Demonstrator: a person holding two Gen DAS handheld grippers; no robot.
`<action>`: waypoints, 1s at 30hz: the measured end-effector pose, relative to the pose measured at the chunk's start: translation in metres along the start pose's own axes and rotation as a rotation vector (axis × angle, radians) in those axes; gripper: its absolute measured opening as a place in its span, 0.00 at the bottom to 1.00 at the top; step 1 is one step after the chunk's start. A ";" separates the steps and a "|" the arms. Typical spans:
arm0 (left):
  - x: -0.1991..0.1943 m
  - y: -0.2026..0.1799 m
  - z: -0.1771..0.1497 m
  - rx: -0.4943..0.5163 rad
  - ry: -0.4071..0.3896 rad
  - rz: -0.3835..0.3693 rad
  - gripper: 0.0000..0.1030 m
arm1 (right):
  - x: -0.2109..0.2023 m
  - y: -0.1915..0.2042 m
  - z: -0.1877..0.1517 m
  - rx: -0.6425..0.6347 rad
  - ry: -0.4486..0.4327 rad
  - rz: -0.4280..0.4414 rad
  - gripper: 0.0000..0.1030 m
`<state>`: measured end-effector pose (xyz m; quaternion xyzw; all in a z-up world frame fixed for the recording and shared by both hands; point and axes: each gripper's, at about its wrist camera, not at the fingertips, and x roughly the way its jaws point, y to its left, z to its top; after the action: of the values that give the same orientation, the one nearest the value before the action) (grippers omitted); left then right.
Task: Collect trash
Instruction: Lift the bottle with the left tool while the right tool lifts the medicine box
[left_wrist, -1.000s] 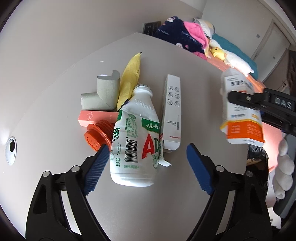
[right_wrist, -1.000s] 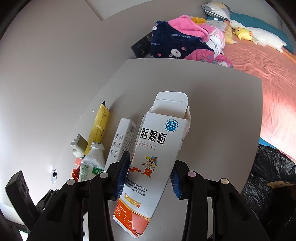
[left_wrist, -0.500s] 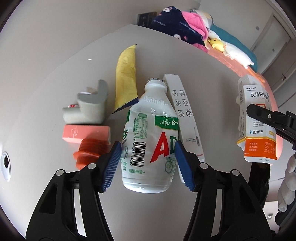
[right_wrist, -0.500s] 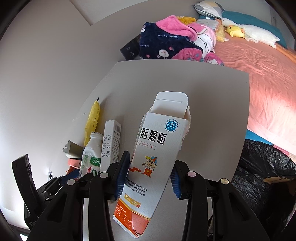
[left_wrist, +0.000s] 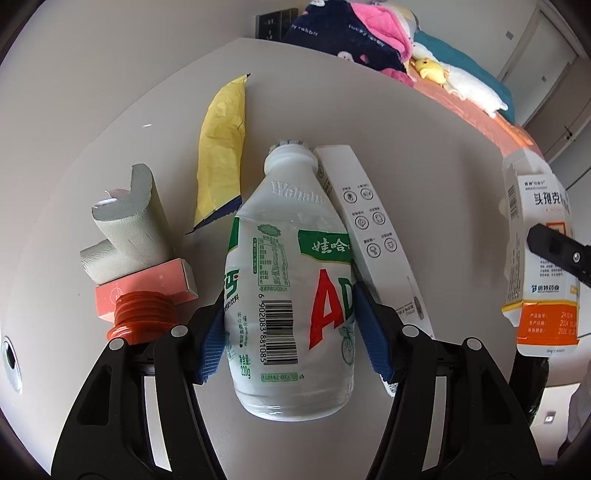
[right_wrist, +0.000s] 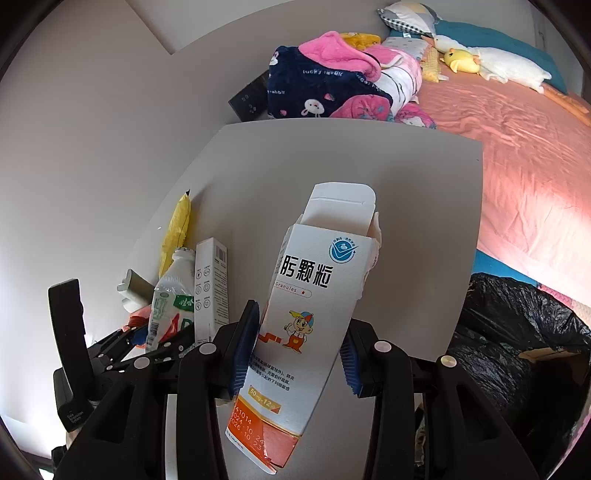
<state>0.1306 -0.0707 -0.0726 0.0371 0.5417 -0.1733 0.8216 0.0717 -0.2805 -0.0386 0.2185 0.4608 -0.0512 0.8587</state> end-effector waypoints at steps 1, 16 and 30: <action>-0.003 0.000 -0.002 -0.003 -0.004 -0.003 0.59 | -0.002 -0.001 -0.001 0.000 -0.003 -0.001 0.42; -0.073 -0.022 0.002 0.003 -0.181 -0.030 0.58 | -0.041 -0.007 -0.003 -0.021 -0.080 0.020 0.40; -0.093 -0.083 0.017 0.115 -0.225 -0.094 0.58 | -0.090 -0.043 -0.012 0.024 -0.158 -0.009 0.40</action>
<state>0.0854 -0.1296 0.0290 0.0390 0.4365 -0.2453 0.8648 -0.0011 -0.3243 0.0143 0.2218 0.3917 -0.0777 0.8896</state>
